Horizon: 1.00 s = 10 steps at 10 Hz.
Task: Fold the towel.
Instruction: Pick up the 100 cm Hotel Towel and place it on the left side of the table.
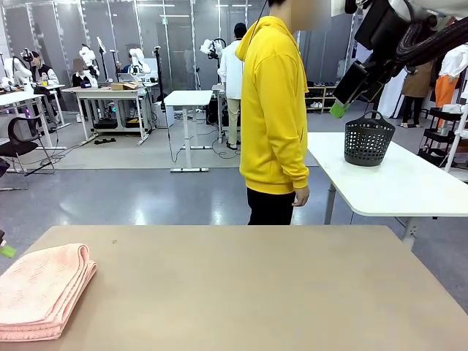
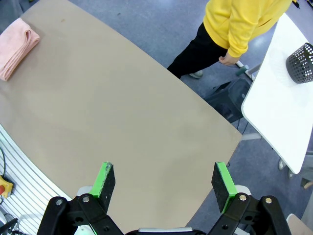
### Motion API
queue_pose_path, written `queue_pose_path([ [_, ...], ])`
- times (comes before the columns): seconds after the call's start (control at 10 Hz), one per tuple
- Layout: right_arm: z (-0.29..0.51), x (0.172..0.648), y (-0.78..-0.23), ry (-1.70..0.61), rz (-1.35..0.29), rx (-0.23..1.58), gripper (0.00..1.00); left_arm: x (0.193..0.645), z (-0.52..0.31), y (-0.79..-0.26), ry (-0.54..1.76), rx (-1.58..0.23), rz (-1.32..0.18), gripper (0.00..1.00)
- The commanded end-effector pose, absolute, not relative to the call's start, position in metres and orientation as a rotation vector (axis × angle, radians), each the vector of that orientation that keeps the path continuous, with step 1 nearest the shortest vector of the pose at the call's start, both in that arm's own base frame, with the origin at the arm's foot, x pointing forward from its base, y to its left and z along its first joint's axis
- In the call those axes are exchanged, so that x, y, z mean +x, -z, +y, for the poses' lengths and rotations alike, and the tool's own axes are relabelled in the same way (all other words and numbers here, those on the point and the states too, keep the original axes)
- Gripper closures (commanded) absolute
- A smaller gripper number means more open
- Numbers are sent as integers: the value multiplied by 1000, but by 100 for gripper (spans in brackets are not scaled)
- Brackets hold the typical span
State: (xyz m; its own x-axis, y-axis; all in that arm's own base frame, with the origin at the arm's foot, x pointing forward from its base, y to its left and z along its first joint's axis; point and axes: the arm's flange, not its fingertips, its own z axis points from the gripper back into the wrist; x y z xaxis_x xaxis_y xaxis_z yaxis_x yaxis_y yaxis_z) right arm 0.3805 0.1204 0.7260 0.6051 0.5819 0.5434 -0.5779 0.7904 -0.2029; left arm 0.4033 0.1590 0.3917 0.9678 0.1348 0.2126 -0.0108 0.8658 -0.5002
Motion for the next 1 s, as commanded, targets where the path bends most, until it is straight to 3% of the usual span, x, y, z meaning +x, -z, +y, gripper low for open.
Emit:
queue_pose_path([
  [0.0,121,380,-727,-663,-626,-5,0,405,160,-393,-59,-517,-250,0],
  [0.9,121,380,-727,-663,-626,-5,0,405,160,-393,-59,-517,-250,0],
])
